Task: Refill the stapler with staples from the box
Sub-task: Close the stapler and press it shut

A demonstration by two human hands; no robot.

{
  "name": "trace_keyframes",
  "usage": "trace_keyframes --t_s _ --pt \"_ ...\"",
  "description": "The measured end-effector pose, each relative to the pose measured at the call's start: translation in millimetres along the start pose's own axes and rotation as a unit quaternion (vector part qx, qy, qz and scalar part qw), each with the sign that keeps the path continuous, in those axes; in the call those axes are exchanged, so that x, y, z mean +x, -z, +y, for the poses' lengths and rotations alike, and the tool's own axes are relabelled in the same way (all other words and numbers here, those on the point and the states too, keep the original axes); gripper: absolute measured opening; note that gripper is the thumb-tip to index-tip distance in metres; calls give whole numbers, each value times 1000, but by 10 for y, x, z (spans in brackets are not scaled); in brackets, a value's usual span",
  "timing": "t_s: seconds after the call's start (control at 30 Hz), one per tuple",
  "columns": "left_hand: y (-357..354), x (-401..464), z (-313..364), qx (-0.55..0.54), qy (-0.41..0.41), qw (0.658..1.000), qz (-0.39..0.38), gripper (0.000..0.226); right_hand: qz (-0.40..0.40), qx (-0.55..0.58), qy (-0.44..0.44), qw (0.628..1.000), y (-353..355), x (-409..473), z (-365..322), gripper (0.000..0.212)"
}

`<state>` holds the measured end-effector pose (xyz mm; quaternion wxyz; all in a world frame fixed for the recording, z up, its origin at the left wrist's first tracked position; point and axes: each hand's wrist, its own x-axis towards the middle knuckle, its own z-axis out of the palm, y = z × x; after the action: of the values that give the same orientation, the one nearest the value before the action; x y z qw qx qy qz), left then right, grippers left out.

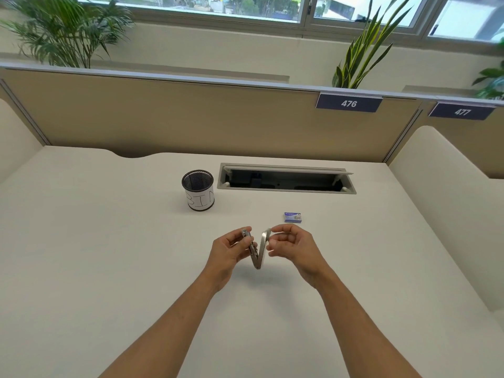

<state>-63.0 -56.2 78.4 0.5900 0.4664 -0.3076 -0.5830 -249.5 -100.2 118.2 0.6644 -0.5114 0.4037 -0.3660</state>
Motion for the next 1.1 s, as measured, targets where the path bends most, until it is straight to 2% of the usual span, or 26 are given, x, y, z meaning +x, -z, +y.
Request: trace_keyframes --t_s 0.1,0.2,0.33,0.4,0.53,0.63,0.7,0.83,0.97,1.1 --pt "-61 -22 10 3 4 1000 -17 26 26 -72 16 997 -72 6 61 16" --pt "-67 -40 42 16 4 1000 -19 23 27 -72 12 997 -119 -10 90 13" --pt "-73 -67 94 79 -17 995 -50 19 -52 -35 -7 998 -179 -39 99 23" --pt "-105 -66 118 98 -27 994 -46 19 -67 -39 -8 997 -205 -43 109 29" --pt "-148 -52 138 142 -18 990 -18 25 -58 -32 -3 998 -255 -38 144 43" --pt "-153 -53 142 177 -5 984 -24 27 -42 -84 18 995 -271 -33 154 44" --pt "-141 -69 162 163 0 986 -38 28 -21 -134 35 990 -260 -17 152 43" --pt "-41 -85 202 126 -14 988 -84 36 11 -254 81 964 -238 -2 153 41" --pt "29 -70 237 253 -29 959 -127 45 7 -362 148 920 -217 -12 194 37" --pt "46 -47 274 301 -72 943 -122 46 -1 -453 208 867 -218 -6 209 36"
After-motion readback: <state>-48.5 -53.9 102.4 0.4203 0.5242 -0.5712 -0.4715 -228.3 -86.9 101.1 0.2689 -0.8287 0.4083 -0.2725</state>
